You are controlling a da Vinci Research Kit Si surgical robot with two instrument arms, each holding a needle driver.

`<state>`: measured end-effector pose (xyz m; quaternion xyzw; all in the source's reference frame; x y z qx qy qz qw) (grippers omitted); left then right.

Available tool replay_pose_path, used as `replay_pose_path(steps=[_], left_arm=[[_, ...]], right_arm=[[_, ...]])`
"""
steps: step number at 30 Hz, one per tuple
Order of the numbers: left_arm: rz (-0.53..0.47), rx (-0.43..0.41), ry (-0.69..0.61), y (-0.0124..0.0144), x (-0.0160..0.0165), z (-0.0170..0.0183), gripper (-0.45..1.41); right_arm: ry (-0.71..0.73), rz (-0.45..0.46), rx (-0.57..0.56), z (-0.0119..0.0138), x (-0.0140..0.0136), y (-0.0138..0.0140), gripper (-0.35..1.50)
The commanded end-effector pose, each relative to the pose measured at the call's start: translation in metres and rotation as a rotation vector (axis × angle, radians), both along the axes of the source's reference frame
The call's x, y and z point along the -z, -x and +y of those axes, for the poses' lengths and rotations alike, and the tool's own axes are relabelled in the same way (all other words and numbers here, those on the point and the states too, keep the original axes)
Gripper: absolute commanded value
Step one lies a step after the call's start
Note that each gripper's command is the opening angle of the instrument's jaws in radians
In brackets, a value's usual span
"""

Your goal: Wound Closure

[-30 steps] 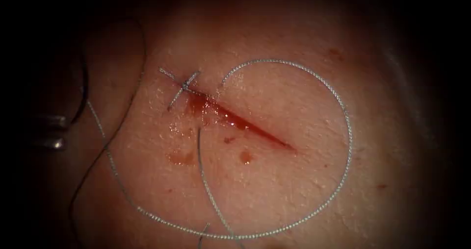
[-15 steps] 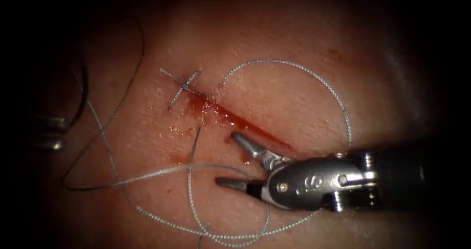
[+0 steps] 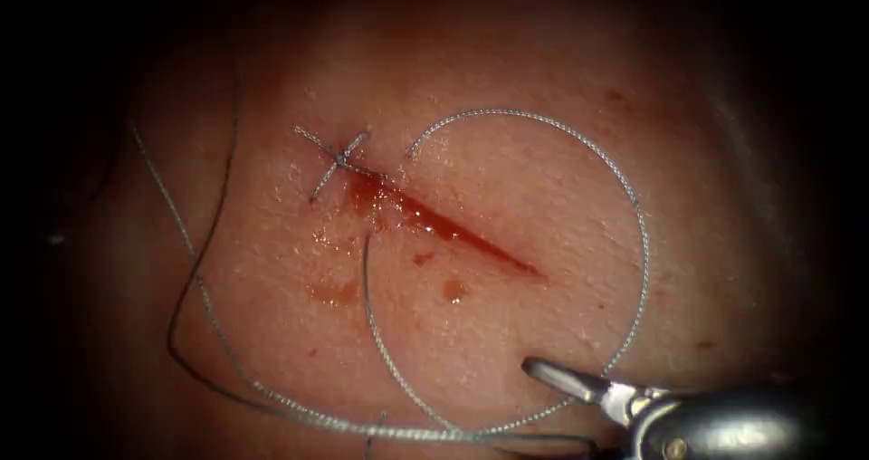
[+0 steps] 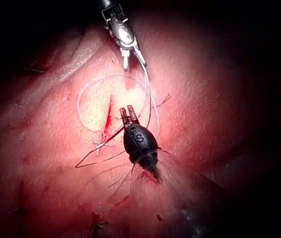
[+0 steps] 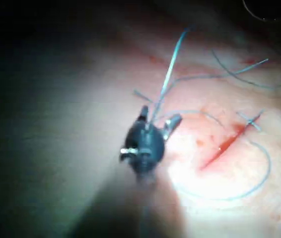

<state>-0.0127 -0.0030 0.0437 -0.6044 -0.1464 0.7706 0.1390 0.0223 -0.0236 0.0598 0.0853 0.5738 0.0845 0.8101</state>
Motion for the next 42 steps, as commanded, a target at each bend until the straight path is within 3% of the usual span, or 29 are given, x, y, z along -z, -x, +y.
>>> replay_pose_path(steps=[1, 3, 7, 10, 11, 13, 17, 19, 28, 35, 42], left_arm=[[-0.001, -0.002, -0.002, 0.0002, -0.0006, -0.0005, -0.45], [-0.001, -0.003, -0.003, -0.0002, -0.0005, -0.0005, -0.45], [0.002, -0.003, -0.003, -0.0006, -0.0004, -0.0006, -0.45], [0.004, -0.001, 0.008, -0.0003, -0.0003, -0.0008, -0.45], [0.003, -0.002, 0.008, -0.0002, -0.0001, -0.0009, -0.45], [-0.002, -0.007, 0.017, -0.0001, 0.0001, -0.0011, -0.45], [-0.015, -0.017, 0.023, 0.0006, 0.0008, -0.0014, -0.45], [-0.024, -0.022, 0.019, 0.0013, 0.0013, -0.0017, -0.45], [-0.045, -0.033, 0.020, 0.0033, 0.0022, -0.0026, -0.45], [-0.047, -0.033, 0.022, 0.0040, 0.0023, -0.0029, -0.45], [-0.049, -0.034, 0.021, 0.0042, 0.0024, -0.0030, -0.45]], right_arm=[[-0.035, 0.021, 0.024, -0.0001, -0.0003, 0.0006, 1.21], [-0.090, 0.049, 0.057, 0.0006, -0.0003, 0.0017, 1.32], [-0.151, 0.114, 0.094, 0.0011, -0.0002, 0.0034, 1.32], [-0.197, 0.152, 0.064, 0.0020, -0.0004, 0.0039, 1.32], [-0.230, 0.213, 0.038, 0.0028, -0.0007, 0.0044, 1.32], [-0.229, 0.205, -0.001, 0.0042, -0.0016, 0.0045, 1.30], [-0.212, 0.126, -0.077, 0.0057, -0.0035, 0.0028, 1.23], [-0.169, 0.102, -0.110, 0.0059, -0.0051, 0.0006, 1.21], [0.062, -0.019, -0.114, 0.0035, -0.0113, -0.0090, 1.10], [0.229, -0.098, -0.101, 0.0030, -0.0137, -0.0125, 1.05], [0.252, -0.153, -0.108, 0.0034, -0.0159, -0.0144, 1.05]])
